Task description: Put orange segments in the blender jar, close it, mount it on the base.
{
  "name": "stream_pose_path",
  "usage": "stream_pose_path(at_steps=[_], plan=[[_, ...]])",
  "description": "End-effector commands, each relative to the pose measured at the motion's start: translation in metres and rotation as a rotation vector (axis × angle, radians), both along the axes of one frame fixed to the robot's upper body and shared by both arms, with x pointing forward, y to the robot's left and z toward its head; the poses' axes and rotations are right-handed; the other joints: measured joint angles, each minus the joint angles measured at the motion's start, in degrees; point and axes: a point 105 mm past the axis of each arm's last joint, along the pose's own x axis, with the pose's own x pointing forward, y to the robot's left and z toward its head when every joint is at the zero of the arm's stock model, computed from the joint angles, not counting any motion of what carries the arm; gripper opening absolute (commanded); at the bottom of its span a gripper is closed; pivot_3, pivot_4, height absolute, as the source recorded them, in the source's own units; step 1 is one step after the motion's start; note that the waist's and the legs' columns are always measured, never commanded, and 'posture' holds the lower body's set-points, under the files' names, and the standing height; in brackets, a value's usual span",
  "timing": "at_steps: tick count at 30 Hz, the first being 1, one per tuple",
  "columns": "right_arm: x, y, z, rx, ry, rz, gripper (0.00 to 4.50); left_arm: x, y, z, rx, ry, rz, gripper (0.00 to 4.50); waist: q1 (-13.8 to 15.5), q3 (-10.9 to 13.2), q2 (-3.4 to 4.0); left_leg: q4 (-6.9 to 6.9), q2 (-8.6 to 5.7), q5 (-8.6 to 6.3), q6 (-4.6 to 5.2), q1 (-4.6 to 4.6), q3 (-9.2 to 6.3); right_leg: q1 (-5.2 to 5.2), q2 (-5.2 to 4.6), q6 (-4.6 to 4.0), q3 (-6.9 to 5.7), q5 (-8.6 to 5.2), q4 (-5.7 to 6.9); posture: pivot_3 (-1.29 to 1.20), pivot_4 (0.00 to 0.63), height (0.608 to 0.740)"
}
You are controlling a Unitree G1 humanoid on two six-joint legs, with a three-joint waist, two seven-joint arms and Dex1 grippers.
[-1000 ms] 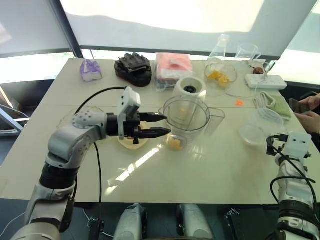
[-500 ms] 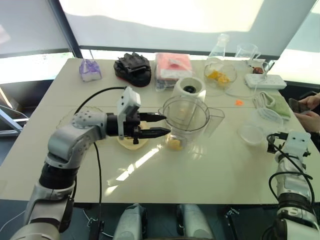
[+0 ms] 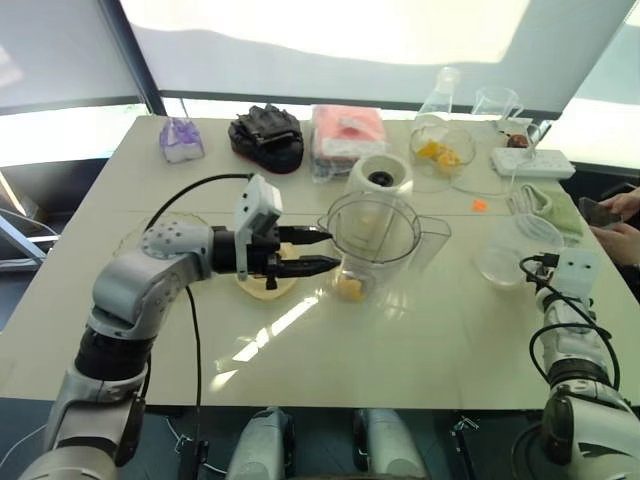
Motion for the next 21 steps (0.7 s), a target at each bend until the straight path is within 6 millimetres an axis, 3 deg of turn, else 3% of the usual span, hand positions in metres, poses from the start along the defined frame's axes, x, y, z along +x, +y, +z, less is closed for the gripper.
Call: stream_pose_path(at_steps=[1, 7, 9, 13, 17, 18, 21], plan=[[0.001, -0.008, 0.014, -0.027, -0.039, -0.013, 0.01, -0.006, -0.001, 0.009, -0.008, -0.041, -0.016, 2.46, 0.0, 0.0, -0.01, 0.0, 0.0, 0.0, 0.0, 0.0, 0.0, 0.0, 0.0, 0.0, 0.0, 0.0, -0.01, 0.0, 0.15, 0.74], [0.001, -0.007, 0.012, -0.025, -0.039, -0.009, 0.01, -0.006, 0.001, 0.009, -0.005, -0.043, -0.012, 2.46, -0.1, 0.01, -0.02, 0.0, -0.01, 0.0, 0.0, 0.01, 0.06, 0.0, -0.01, 0.0, 0.08, 0.0, -0.02, 0.0, 0.15, 0.74], [0.002, -0.006, 0.02, -0.055, -0.066, 0.005, 0.01, -0.007, 0.003, 0.012, -0.006, -0.045, -0.012, 2.46, -0.11, 0.01, -0.02, 0.0, -0.01, 0.0, 0.0, 0.01, 0.06, 0.0, -0.01, 0.0, 0.08, 0.0, -0.02, 0.0, 0.15, 0.74], [0.006, -0.004, 0.055, -0.167, -0.154, 0.049, 0.01, -0.005, 0.015, 0.025, -0.033, -0.047, 0.01, 2.46, -0.15, 0.05, 0.03, -0.02, 0.0, 0.0, 0.0, 0.01, 0.05, -0.02, -0.01, 0.01, 0.09, 0.0, -0.02, 0.0, 0.15, 0.74], [0.008, 0.004, 0.129, -0.277, -0.314, 0.083, 0.01, -0.003, 0.029, 0.036, -0.032, -0.054, 0.031, 2.46, -0.14, 0.32, 0.36, -0.04, 0.0, 0.0, 0.0, 0.0, 0.11, -0.09, -0.01, 0.02, 0.15, 0.0, 0.01, 0.0, 0.15, 0.74], [0.007, 0.007, 0.139, -0.289, -0.33, 0.09, 0.01, -0.002, 0.03, 0.036, -0.031, -0.055, 0.036, 2.46, -0.16, 0.36, 0.4, -0.04, 0.0, 0.0, 0.0, 0.0, 0.18, -0.14, -0.01, 0.03, 0.21, 0.01, 0.04, 0.0, 0.15, 0.74], [0.01, 0.031, 0.198, -0.395, -0.377, 0.201, 0.01, 0.003, 0.035, 0.035, -0.019, -0.054, 0.055, 2.46, -0.13, 0.37, 0.4, -0.1, 0.01, 0.0, 0.0, 0.02, 0.2, -0.17, 0.01, 0.04, 0.23, 0.01, 0.05, 0.0, 0.15, 0.74]])
